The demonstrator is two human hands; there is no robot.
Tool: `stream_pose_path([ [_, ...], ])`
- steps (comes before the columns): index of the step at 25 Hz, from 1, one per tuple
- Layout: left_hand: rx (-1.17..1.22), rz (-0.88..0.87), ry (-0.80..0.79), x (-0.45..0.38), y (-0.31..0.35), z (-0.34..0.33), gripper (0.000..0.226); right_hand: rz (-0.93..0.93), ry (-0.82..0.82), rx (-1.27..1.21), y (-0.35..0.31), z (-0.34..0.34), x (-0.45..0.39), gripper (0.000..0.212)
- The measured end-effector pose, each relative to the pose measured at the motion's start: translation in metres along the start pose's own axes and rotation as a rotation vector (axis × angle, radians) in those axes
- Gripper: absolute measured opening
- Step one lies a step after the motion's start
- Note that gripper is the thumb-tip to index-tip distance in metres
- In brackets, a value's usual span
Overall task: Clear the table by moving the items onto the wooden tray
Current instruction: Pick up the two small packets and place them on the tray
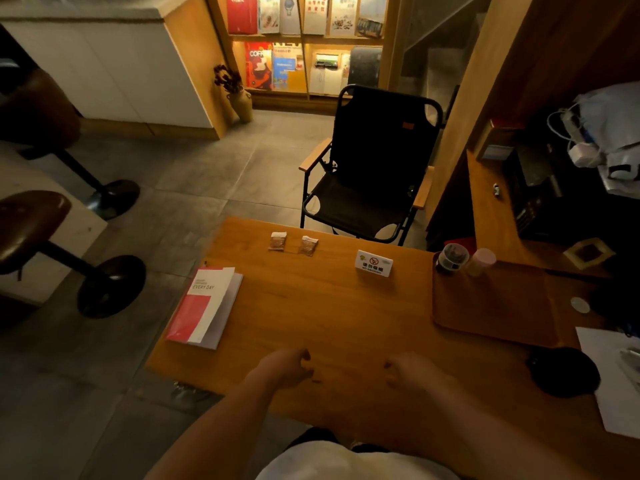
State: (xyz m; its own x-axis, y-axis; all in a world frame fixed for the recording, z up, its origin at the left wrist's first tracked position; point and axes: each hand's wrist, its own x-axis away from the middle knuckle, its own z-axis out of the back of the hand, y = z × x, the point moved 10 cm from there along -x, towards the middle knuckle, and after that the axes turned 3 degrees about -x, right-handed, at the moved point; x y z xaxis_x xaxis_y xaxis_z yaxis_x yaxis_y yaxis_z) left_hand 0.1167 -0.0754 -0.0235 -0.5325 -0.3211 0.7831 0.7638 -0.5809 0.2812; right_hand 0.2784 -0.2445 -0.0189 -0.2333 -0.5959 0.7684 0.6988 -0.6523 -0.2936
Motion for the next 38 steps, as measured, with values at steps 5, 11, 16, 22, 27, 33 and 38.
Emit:
stream_pose_path([
  [5, 0.093, 0.013, 0.009, -0.001, -0.017, 0.01, 0.046, 0.007, 0.012, 0.044, -0.015, 0.015, -0.014, 0.047],
  [11, 0.07, 0.005, -0.017, -0.023, -0.055, 0.044, 0.046, -0.04, -0.02, -0.008, -0.033, 0.031, -0.047, 0.046],
  [16, 0.04, -0.03, -0.056, -0.061, -0.084, 0.085, 0.044, -0.096, -0.041, -0.067, -0.057, 0.05, -0.084, 0.046],
  [22, -0.028, -0.044, -0.093, -0.116, -0.113, 0.143, 0.041, -0.114, -0.035, -0.125, -0.108, 0.081, -0.141, 0.047],
  [27, -0.082, -0.069, -0.064, -0.16, -0.127, 0.198, 0.042, -0.118, -0.035, -0.095, -0.132, 0.11, -0.188, 0.048],
  [33, -0.149, -0.102, -0.016, -0.21, -0.12, 0.251, 0.041, -0.122, 0.024, -0.042, -0.137, 0.148, -0.23, 0.045],
  [38, -0.249, -0.159, 0.065, -0.243, -0.105, 0.282, 0.045, -0.162, 0.148, -0.025, -0.129, 0.18, -0.263, 0.036],
])
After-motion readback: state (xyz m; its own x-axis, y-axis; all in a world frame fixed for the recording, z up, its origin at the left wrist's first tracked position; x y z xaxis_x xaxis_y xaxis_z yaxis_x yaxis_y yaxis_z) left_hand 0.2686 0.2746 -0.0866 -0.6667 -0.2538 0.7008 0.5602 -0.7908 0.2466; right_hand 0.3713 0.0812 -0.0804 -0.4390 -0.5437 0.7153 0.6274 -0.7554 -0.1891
